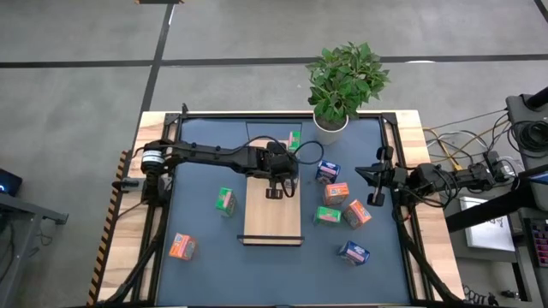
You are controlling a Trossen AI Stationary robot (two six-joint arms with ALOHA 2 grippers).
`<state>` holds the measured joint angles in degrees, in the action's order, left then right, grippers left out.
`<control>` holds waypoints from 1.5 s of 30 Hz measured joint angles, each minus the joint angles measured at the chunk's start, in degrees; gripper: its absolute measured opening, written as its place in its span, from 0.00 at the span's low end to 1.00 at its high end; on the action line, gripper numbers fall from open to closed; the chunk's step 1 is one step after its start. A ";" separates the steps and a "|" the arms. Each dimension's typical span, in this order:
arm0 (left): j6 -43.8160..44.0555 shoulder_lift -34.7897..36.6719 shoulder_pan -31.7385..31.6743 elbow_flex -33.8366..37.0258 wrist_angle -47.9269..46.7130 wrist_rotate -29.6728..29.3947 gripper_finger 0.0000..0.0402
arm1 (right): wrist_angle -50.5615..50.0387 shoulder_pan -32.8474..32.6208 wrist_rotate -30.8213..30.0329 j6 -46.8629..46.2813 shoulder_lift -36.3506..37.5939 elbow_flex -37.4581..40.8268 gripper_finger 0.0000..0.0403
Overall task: Stack cereal on shelf
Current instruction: Put the top left blue cereal box on the shelf, then put the top blue cereal box on the shelf aligned with the other blue cereal box
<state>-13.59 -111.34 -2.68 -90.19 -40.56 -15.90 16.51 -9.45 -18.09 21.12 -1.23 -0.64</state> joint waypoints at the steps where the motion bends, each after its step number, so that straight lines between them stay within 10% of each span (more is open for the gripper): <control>1: 0.00 0.01 0.00 0.00 -0.06 0.00 0.00 | 0.00 0.00 0.00 0.00 0.00 0.00 0.02; 32: 0.65 7.77 1.68 0.39 -4.29 -3.00 0.00 | 0.08 0.00 -0.04 0.03 0.01 -0.01 0.02; 45: -1.56 34.13 6.03 30.88 26.80 -3.04 0.00 | 4.66 0.00 -0.58 -7.83 -0.75 -0.47 0.02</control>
<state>-15.15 -77.21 3.36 -59.31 -13.76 -18.94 21.18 -9.45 -18.66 13.29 -1.98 -1.11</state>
